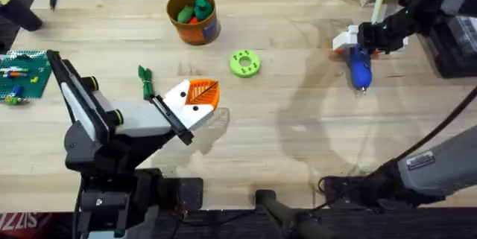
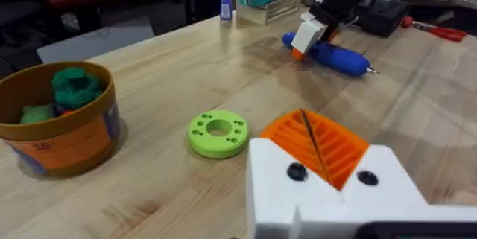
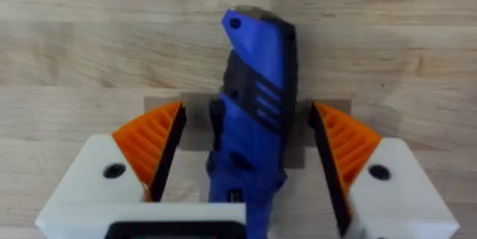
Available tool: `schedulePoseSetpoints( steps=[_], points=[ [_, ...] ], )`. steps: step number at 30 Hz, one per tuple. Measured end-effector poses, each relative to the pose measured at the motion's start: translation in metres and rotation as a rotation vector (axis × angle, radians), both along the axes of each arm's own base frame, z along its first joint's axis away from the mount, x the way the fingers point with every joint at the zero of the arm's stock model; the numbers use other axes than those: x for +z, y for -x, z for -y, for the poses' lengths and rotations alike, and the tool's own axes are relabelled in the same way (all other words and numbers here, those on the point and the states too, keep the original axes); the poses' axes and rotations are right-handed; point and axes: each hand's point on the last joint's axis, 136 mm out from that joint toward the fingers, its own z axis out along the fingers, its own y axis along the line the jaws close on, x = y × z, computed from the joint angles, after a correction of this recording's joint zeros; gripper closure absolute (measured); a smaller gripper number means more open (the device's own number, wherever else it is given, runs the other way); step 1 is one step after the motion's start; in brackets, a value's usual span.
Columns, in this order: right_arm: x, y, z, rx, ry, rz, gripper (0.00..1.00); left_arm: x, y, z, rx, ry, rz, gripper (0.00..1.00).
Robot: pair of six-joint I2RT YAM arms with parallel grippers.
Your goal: Pick up the gripper from the table and insert it into the empty holder that is missing its gripper. Then pick up a screw, insert it into the mounting hole, and use the screwdriver to tighten it. Finally, clean up the table by picking up the vegetable and placing it into the bucket.
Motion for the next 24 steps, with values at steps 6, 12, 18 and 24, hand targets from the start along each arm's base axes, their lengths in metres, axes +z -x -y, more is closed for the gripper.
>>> schedulePoseSetpoints(
  steps=[6, 12, 18, 24],
  points=[
    [-0.001, 0.0, 0.009, -0.007, 0.028, -0.001, 0.417, 0.0, 0.0, 0.0, 0.0, 0.0, 0.0, 0.988],
    [0.0, -0.006, 0.014, -0.009, 0.045, 0.018, 0.973, 0.0, 0.0, 0.0, 0.0, 0.0, 0.0, 0.988],
    [0.0, -0.001, 0.011, -0.006, 0.035, -0.006, 0.973, 0.0, 0.0, 0.0, 0.0, 0.0, 0.0, 0.988],
    [0.009, 0.021, 0.001, -0.007, -0.003, -0.074, 0.973, 0.0, 0.0, 0.0, 0.0, 0.0, 0.0, 0.988]
  ],
)
